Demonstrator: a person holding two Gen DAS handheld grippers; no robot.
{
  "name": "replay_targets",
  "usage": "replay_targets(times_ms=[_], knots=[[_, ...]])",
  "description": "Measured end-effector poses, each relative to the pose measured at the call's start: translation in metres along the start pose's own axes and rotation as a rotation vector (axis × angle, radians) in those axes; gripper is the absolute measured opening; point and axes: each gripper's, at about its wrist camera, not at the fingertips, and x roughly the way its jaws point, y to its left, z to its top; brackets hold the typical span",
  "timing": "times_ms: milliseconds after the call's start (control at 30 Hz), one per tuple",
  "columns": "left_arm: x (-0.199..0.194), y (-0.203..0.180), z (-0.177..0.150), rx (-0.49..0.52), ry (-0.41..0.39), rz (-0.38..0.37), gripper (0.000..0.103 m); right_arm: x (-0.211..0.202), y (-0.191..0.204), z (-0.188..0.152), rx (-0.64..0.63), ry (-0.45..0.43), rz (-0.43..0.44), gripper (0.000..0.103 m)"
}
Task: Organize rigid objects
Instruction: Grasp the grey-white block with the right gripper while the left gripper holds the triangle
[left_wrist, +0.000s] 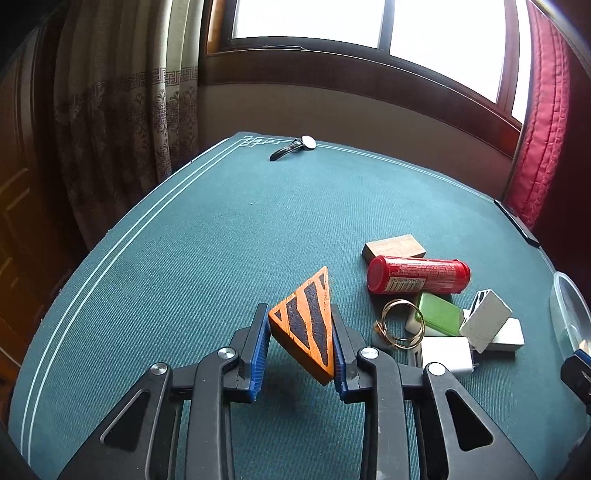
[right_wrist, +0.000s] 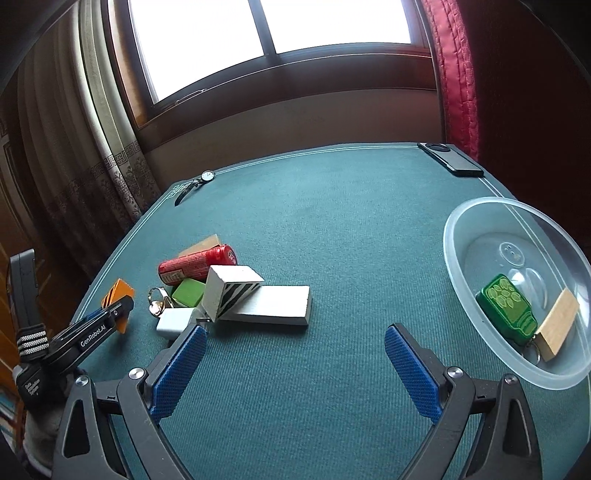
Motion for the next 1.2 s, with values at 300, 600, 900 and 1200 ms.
replay_targets(times_ms=[300,600,900,1200], knots=[[0.003,0.008,-0.001,-0.047,0.018,0.007,0.030,0.031,0.039,0.020,-0.039,0.039,0.038,0.090],[0.011,0.016,-0.001,-0.084,0.054,-0.015,0.031,0.062,0.048,0.027,0.000,0.089,-0.013,0.073],[0.014,0.016,-0.002,-0.092,0.065,-0.025,0.031,0.063,0.048,0.025,-0.025,0.078,-0.048,0.056],[0.014,0.016,-0.002,-0.092,0.065,-0.024,0.031,0.042,0.033,0.013,-0.051,0.047,-0.050,0.050]])
